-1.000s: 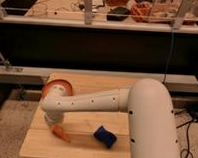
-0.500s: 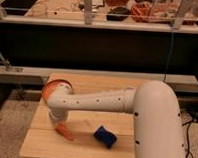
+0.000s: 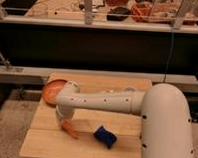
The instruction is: Drag the pepper across the table
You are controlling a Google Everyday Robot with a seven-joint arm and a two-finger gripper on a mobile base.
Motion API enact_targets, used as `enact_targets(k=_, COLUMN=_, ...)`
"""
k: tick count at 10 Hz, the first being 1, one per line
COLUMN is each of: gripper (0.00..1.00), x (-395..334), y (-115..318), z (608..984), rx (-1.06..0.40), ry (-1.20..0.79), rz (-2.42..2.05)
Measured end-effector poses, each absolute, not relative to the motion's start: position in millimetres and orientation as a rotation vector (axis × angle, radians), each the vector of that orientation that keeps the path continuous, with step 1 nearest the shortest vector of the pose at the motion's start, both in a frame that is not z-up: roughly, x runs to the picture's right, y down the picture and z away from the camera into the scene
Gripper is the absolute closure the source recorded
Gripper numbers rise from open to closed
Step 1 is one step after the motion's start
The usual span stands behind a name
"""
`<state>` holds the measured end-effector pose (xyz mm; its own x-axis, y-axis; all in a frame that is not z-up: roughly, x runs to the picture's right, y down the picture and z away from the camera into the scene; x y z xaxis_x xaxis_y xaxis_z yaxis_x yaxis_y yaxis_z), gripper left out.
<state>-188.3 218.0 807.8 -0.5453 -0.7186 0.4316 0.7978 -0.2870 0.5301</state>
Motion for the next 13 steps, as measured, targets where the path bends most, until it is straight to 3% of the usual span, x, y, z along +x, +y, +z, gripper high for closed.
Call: enact_targets(k=13, gripper=1.0, x=-152, y=213, z=807, rx=-0.134, ry=-0.881, rz=-1.897)
